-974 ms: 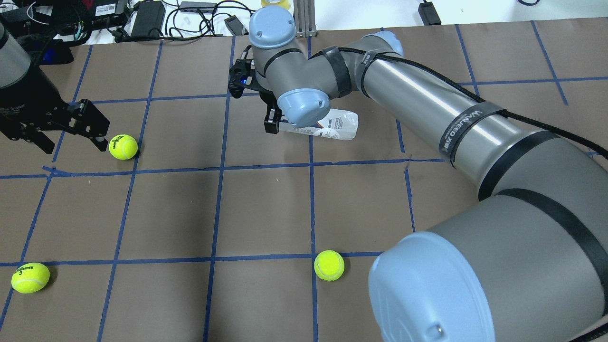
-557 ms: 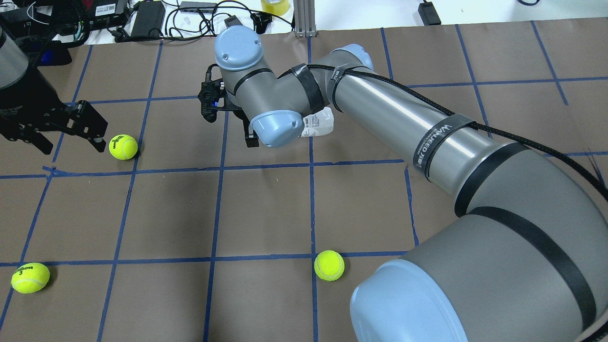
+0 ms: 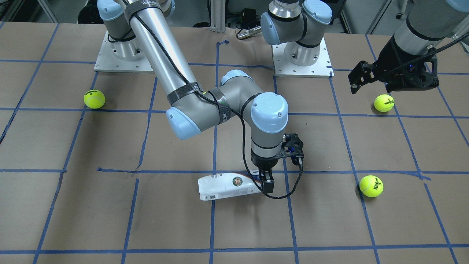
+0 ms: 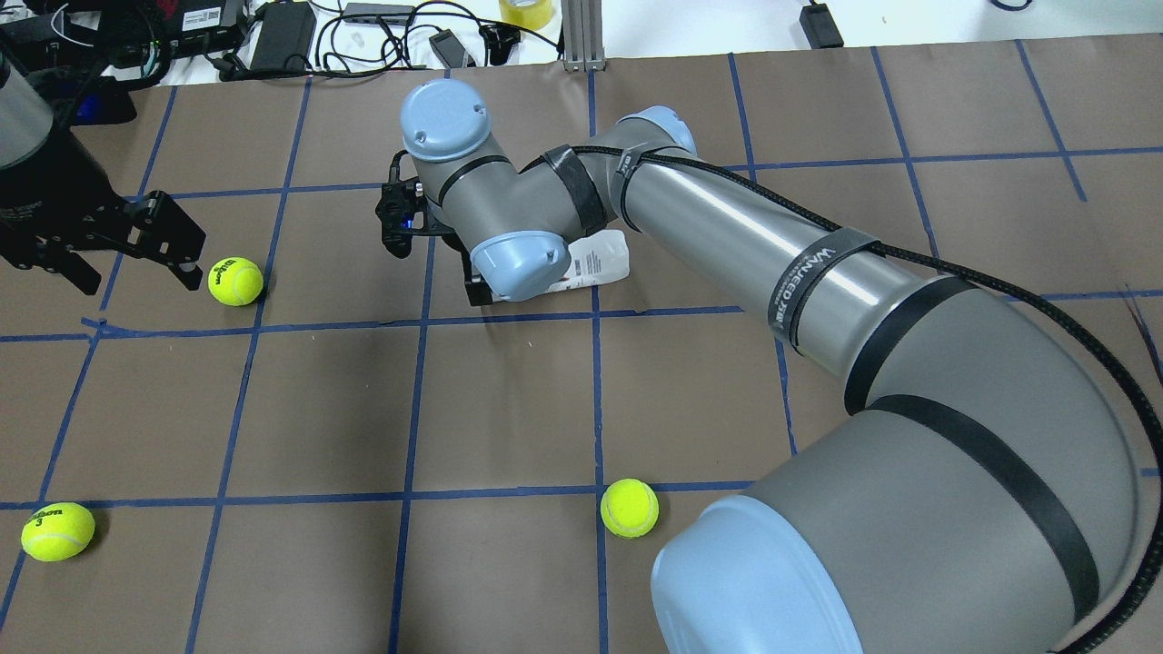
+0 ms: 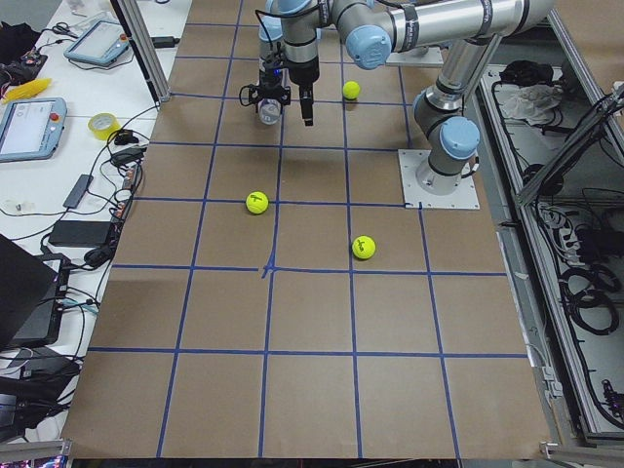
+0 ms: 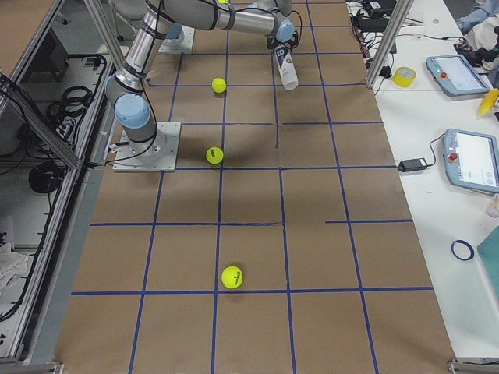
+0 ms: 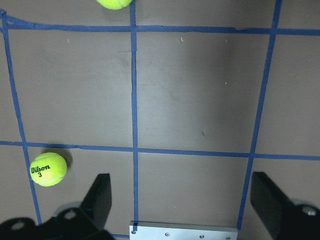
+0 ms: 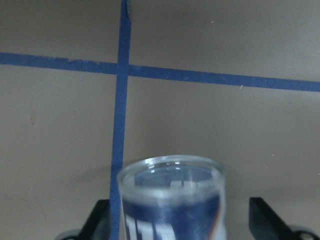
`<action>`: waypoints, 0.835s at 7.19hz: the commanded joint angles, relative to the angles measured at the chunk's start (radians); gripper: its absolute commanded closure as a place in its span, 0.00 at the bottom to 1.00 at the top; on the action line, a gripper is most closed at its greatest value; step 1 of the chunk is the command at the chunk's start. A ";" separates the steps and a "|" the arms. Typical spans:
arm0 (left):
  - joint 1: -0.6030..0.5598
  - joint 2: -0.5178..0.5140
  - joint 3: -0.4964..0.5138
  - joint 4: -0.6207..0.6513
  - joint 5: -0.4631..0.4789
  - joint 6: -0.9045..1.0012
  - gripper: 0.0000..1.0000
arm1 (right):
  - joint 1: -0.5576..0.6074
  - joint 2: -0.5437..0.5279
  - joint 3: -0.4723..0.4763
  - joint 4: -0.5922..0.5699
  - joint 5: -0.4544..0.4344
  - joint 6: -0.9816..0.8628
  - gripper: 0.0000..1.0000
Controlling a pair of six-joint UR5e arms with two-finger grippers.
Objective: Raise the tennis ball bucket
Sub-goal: 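Lay the can on its side and open the right gripper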
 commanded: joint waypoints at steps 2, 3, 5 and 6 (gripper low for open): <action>0.006 -0.003 0.006 -0.007 0.007 -0.001 0.00 | -0.030 -0.073 -0.020 0.130 0.012 0.034 0.00; 0.006 -0.004 0.002 -0.007 -0.002 -0.001 0.00 | -0.076 -0.140 -0.014 0.206 0.014 0.051 0.00; -0.007 -0.010 -0.001 0.000 -0.099 -0.018 0.00 | -0.164 -0.230 0.002 0.319 0.080 0.089 0.00; -0.006 -0.030 -0.001 0.003 -0.239 -0.009 0.00 | -0.196 -0.274 0.006 0.376 0.079 0.144 0.00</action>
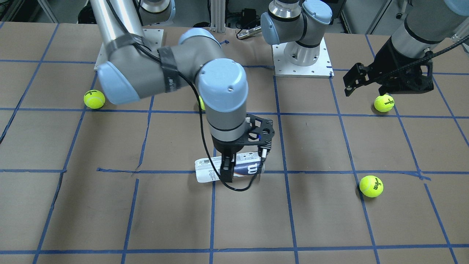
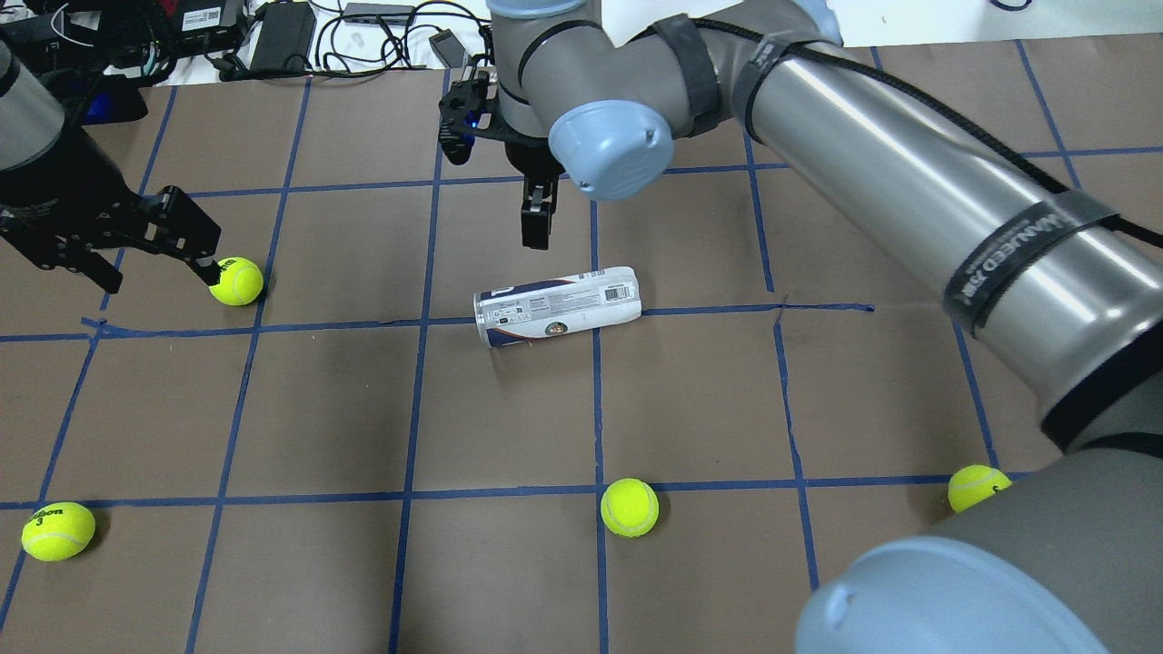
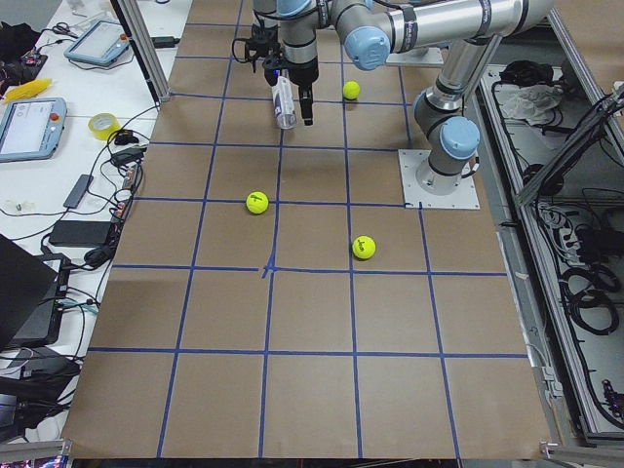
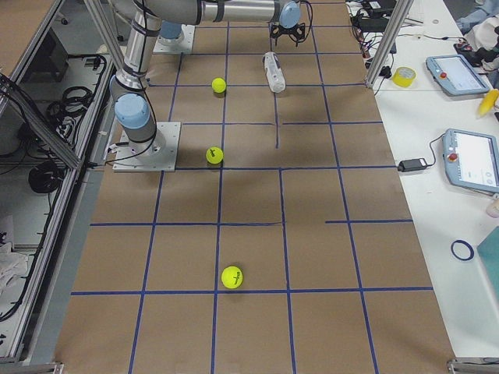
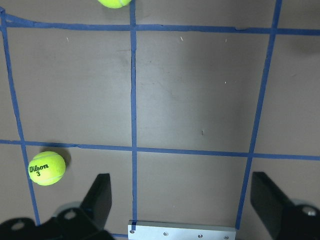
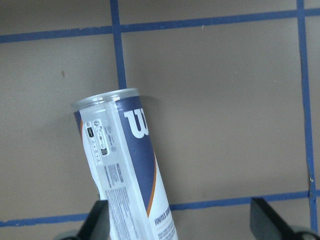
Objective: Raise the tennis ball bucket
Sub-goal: 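Raise the right gripper away while the left gripper reaches toward the lying can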
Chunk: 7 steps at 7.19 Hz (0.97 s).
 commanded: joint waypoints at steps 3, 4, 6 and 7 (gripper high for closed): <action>-0.024 -0.077 -0.004 0.059 -0.318 -0.001 0.00 | -0.257 -0.251 0.005 0.342 0.016 0.123 0.00; -0.058 -0.110 -0.019 0.175 -0.345 -0.013 0.00 | -0.308 -0.282 0.004 0.385 0.007 0.149 0.00; -0.116 -0.159 -0.127 0.319 -0.506 -0.038 0.00 | -0.356 -0.343 0.007 0.402 -0.004 0.286 0.00; -0.130 -0.189 -0.177 0.383 -0.598 -0.050 0.00 | -0.367 -0.354 0.007 0.434 -0.008 0.356 0.00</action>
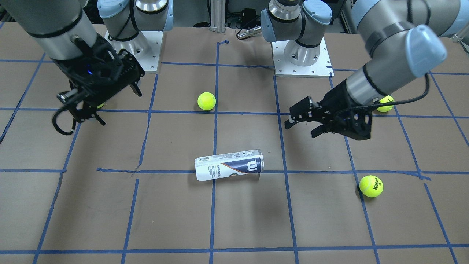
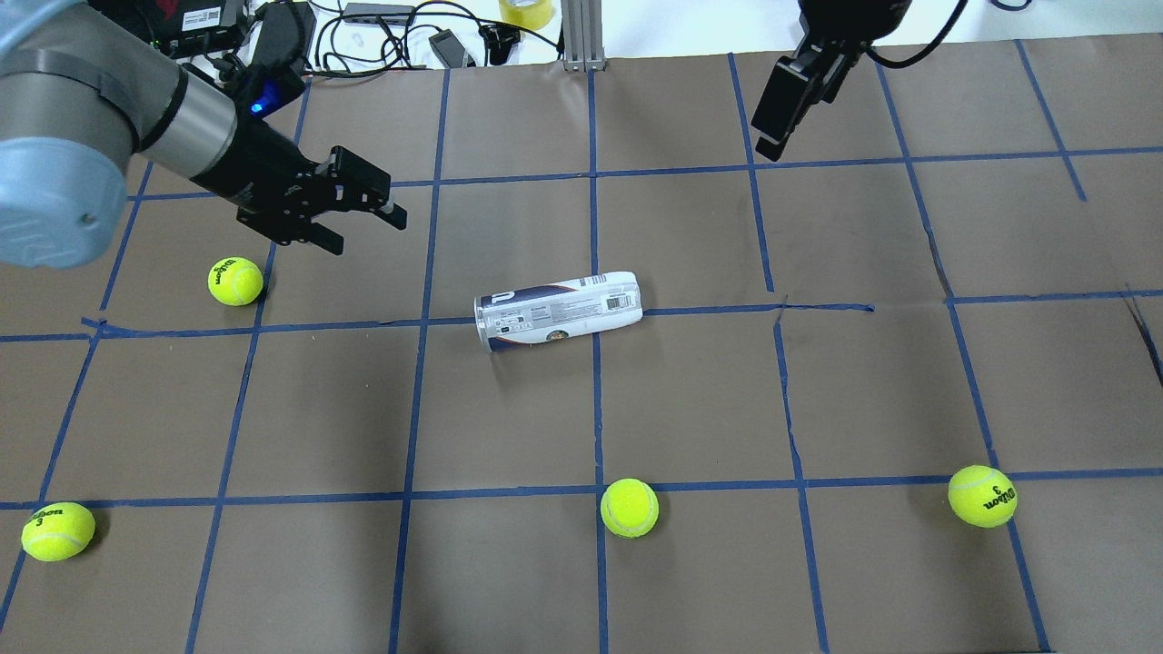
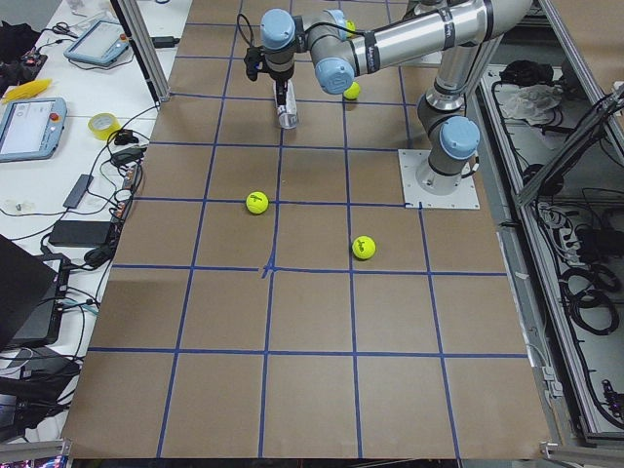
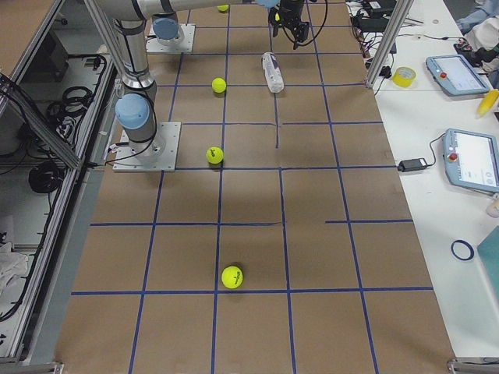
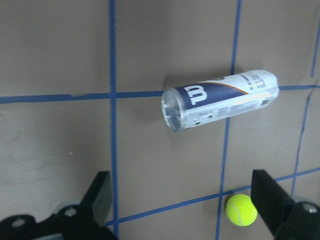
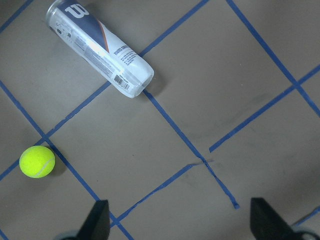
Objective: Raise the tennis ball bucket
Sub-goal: 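Raise the right gripper away while the left gripper reaches toward the lying can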
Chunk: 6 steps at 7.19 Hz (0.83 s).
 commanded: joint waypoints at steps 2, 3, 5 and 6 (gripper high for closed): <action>-0.033 -0.108 -0.112 0.165 -0.141 -0.004 0.00 | -0.020 -0.041 0.030 0.022 -0.063 0.093 0.00; -0.033 -0.143 -0.126 0.200 -0.141 0.002 0.00 | -0.021 -0.040 0.045 0.020 -0.063 0.091 0.00; -0.035 -0.217 -0.156 0.227 -0.180 0.008 0.00 | -0.021 -0.041 0.047 0.020 -0.061 0.093 0.00; -0.033 -0.248 -0.178 0.228 -0.264 0.011 0.00 | -0.023 -0.041 0.047 0.020 -0.061 0.091 0.00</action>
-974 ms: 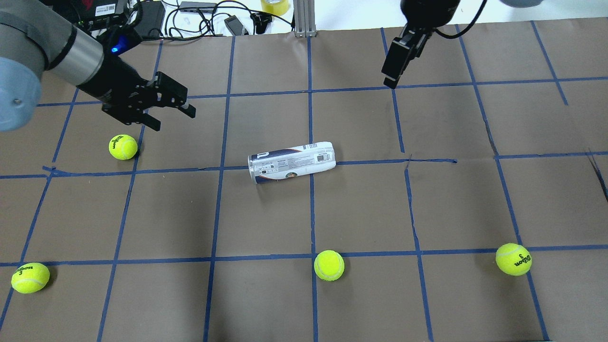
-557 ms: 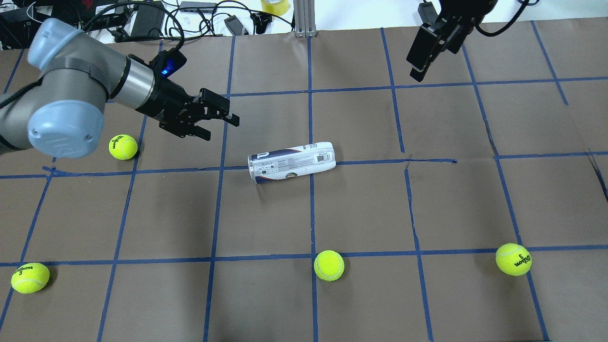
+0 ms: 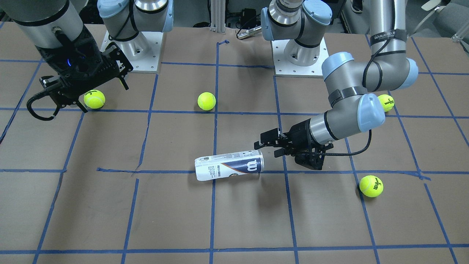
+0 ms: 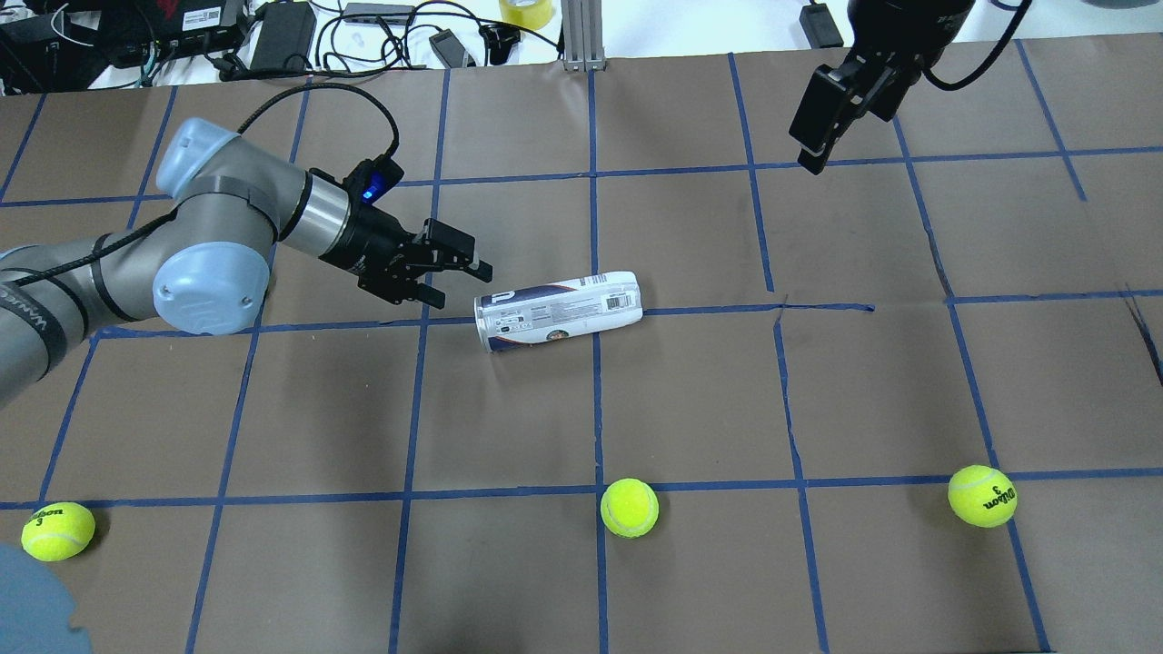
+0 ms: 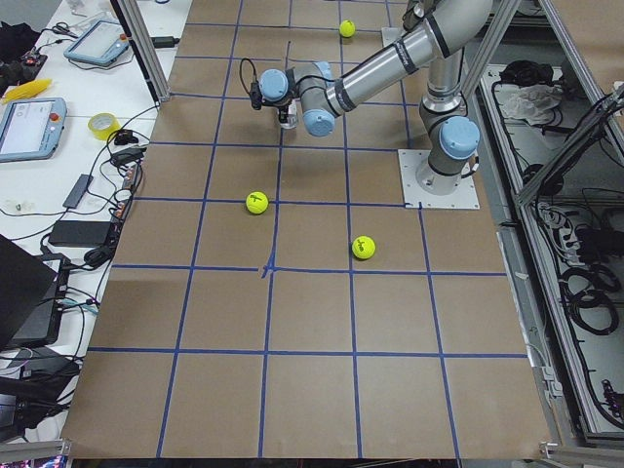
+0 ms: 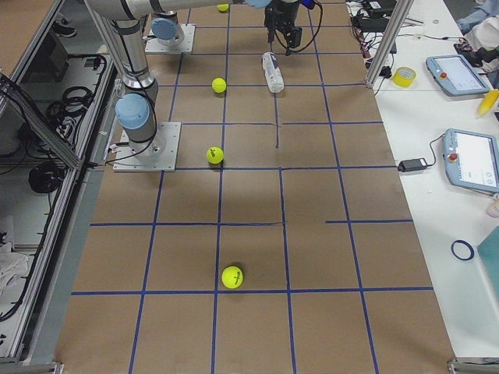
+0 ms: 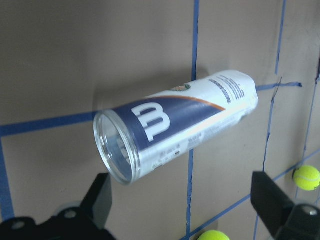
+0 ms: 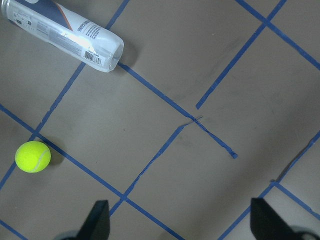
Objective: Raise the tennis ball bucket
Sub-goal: 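Grasp the lying can with the left gripper and lift it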
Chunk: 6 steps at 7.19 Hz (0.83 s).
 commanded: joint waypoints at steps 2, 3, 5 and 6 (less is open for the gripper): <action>0.000 -0.081 -0.044 0.028 -0.108 0.003 0.00 | -0.001 -0.001 0.001 0.000 0.000 0.001 0.00; 0.000 -0.099 -0.047 0.038 -0.139 0.005 0.00 | -0.001 -0.001 0.001 0.003 0.000 0.001 0.00; -0.001 -0.124 -0.047 0.079 -0.167 0.003 0.06 | -0.001 -0.001 0.006 0.005 0.000 -0.001 0.00; -0.001 -0.129 -0.041 0.079 -0.173 -0.004 0.36 | -0.001 -0.001 0.012 0.002 0.001 -0.001 0.00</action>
